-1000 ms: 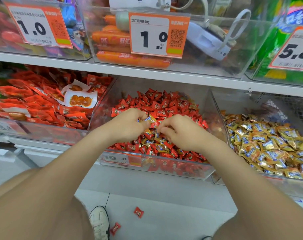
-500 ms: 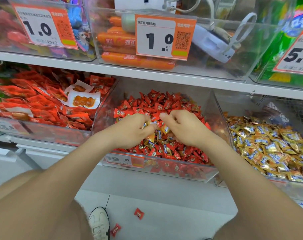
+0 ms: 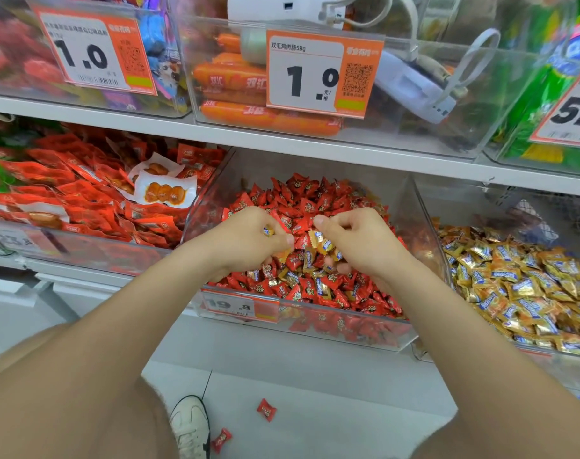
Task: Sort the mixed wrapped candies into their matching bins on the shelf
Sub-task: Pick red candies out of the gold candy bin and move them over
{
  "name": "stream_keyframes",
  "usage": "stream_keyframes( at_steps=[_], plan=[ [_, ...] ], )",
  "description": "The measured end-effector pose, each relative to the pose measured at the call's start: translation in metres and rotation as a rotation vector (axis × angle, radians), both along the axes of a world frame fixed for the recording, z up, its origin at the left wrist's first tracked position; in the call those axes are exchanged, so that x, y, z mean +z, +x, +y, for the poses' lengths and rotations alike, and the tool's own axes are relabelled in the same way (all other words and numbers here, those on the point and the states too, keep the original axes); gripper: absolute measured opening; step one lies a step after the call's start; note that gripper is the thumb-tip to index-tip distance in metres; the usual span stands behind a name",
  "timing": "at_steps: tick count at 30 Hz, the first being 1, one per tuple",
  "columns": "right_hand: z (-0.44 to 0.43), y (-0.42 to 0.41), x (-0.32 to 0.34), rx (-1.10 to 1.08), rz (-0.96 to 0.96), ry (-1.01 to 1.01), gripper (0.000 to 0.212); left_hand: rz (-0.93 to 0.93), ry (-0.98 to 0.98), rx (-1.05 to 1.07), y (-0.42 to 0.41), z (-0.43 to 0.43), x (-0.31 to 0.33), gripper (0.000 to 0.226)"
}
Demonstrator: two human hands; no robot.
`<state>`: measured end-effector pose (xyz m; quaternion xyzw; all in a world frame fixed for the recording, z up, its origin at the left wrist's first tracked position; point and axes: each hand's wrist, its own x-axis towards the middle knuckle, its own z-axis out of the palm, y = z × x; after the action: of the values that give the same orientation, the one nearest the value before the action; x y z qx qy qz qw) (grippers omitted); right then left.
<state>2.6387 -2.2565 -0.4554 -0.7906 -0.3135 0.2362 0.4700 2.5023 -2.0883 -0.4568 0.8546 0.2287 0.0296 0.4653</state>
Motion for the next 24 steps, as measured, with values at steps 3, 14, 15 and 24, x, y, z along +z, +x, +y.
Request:
stream_keyframes(
  at_steps=[3,14,15,24],
  plan=[
    [0.001,0.005,-0.002,0.018,0.182,0.055,0.059,0.035,-0.006,0.109,0.004,0.001,0.0,0.044],
    [-0.007,0.02,-0.002,-0.019,-0.315,-0.257,0.009,0.172,0.522,-0.359,0.015,0.0,-0.019,0.011],
    [-0.008,0.021,-0.002,-0.029,-0.378,-0.298,0.016,0.203,0.518,-0.38,0.016,0.002,-0.02,0.011],
    [0.004,0.003,-0.015,0.036,-0.754,-0.69,0.057,0.333,0.653,-0.426,0.025,-0.006,-0.022,0.026]
  ],
)
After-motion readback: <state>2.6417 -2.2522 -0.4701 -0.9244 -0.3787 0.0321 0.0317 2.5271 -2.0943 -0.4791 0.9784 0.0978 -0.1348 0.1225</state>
